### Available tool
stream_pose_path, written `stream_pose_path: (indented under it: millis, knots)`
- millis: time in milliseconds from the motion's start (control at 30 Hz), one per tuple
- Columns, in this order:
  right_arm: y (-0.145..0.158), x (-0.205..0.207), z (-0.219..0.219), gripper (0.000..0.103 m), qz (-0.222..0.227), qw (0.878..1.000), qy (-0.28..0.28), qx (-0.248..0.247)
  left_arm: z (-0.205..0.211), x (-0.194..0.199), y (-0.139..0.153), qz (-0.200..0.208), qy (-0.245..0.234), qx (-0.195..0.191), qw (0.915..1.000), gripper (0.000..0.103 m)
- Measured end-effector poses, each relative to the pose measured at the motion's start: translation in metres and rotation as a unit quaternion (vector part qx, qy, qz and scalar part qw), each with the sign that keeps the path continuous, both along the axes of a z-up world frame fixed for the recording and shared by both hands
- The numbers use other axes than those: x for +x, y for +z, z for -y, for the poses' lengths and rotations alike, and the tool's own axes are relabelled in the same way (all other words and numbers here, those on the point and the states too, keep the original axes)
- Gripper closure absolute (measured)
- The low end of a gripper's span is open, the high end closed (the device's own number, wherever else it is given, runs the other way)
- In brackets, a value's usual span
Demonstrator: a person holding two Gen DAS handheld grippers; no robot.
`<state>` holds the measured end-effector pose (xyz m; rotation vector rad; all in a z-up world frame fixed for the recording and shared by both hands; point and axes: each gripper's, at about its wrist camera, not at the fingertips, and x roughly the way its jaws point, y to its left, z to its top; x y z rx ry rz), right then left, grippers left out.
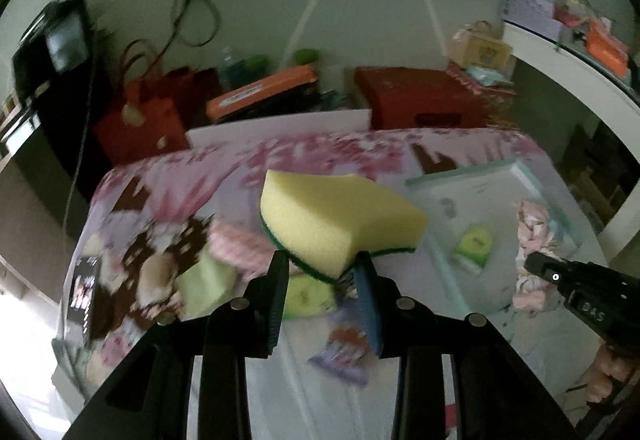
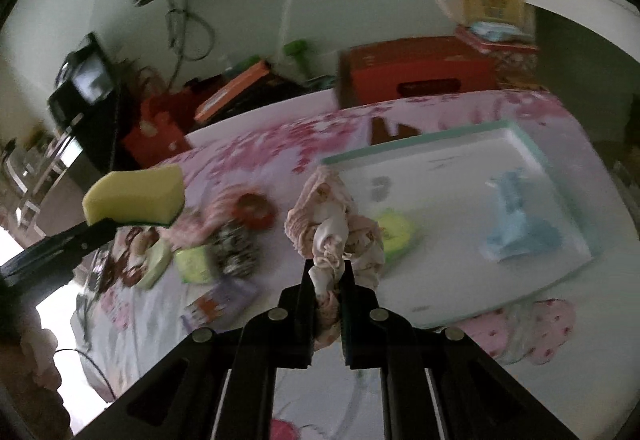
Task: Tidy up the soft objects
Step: 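Carry the sponge and pink cloth into the tray and open both tools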
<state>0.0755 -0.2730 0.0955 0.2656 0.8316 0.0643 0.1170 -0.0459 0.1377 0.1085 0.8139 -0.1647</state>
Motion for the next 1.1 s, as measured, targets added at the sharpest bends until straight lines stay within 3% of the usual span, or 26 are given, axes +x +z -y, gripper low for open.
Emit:
stream_pose_path:
  millis: [200,500,800,1100]
  knots:
    - [-0.009,0.018,0.04,0.093,-0.008,0.999,-0.038,-0.003,0.049,0.023,-0.001,0.01,-0.041,-0.001,0.9991,0.068]
    - [-0.037,0.048,0.085,0.093,-0.025,0.997,-0.075,-0.005,0.116,0.064,-0.034,0.004,-0.09,-0.003,0.9959,0.068]
    - [-0.064,0.077,0.118,0.093,-0.037,0.994,-0.102,-0.007,0.159,0.102,-0.078,-0.02,-0.115,0.0,0.9932,0.068]
    - [-0.078,0.093,0.124,0.093,-0.041,0.994,-0.1,-0.015,0.184,0.122,-0.113,-0.043,-0.128,0.013,0.9908,0.068]
